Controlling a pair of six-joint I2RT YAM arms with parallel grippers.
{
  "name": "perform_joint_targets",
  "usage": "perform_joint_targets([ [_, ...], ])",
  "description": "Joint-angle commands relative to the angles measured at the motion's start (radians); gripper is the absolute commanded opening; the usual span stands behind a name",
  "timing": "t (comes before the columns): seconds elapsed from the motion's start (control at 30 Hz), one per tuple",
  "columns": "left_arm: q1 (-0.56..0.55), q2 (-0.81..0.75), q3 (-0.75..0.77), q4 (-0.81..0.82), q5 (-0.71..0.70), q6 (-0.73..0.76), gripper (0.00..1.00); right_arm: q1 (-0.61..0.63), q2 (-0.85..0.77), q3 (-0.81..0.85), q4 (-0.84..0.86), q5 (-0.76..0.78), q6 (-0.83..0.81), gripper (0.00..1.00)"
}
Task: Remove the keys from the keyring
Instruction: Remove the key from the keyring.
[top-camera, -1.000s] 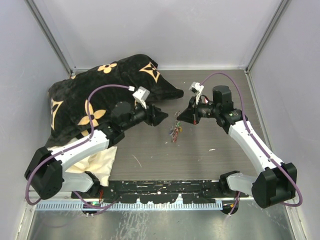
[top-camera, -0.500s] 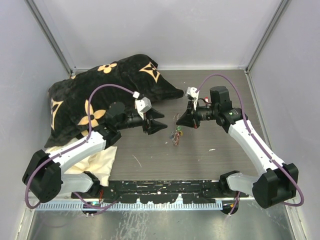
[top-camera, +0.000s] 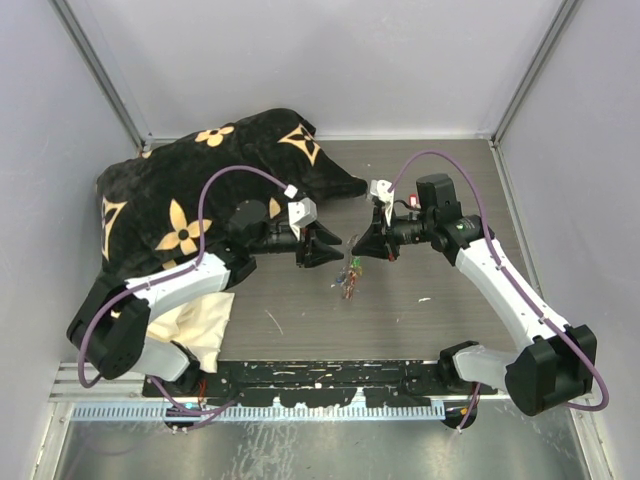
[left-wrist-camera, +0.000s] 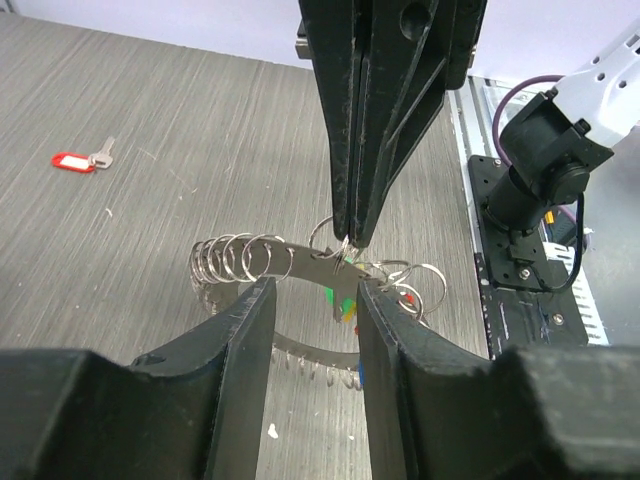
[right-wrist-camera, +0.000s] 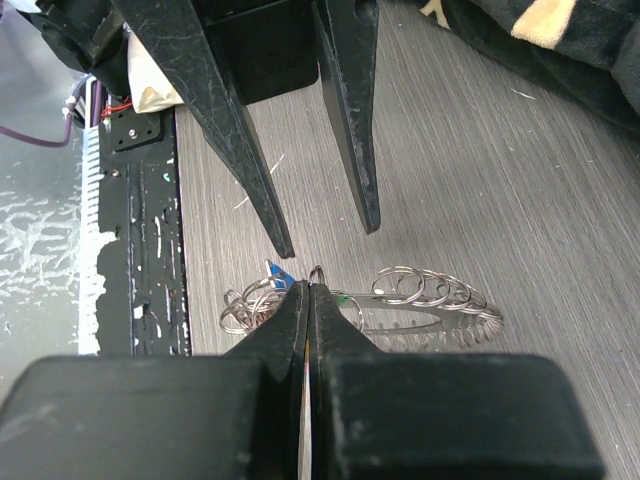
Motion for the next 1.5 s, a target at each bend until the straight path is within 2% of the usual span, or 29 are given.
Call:
perform_joint_targets([
  [0.0,-0.02,0.015,0.058,0.098,0.026,-0.004,0.39,0.006,-0.007,0.054,0.022,-0.052,-0.022,0.01],
  [0.3,-0.036,0.055,0.086,0.092,0.03,-0.01,0.34,0.006,-0.008,0.056,0.018,-0.057,-0.025,0.01],
  [0.5,-0.04,0.066,0.095,0.073,0.04,-0.013,0.23,0.007,-0.009,0.058,0.018,-0.057,-0.025,0.01],
  [0.9,-0.042,0.081,0.111,0.015,0.061,-0.008,0.22,0.008,-0.013,0.064,0.009,-0.047,-0.032,0.01],
  [0.97,-0.041,0.082,0.113,0.012,0.062,-0.012,0.17,0.009,-0.013,0.063,0.006,-0.039,-0.037,0.01],
  [1.03,-0.041,0.082,0.12,0.007,0.061,-0.015,0.05,0.013,-0.013,0.063,0.005,-0.029,-0.039,0.01],
  [1.1,-0.041,0.079,0.125,-0.005,0.062,-0.015,0.0,0.015,-0.013,0.067,0.001,-0.018,-0.042,0.01],
  [1.3,-0.041,0.067,0.138,-0.099,0.048,0.015,0.0,0.017,-0.017,0.087,-0.016,0.066,-0.049,0.01],
  [1.47,-0.04,0.054,0.136,-0.111,0.037,0.009,0.0,0.019,-0.019,0.118,-0.047,0.114,-0.065,0.04],
])
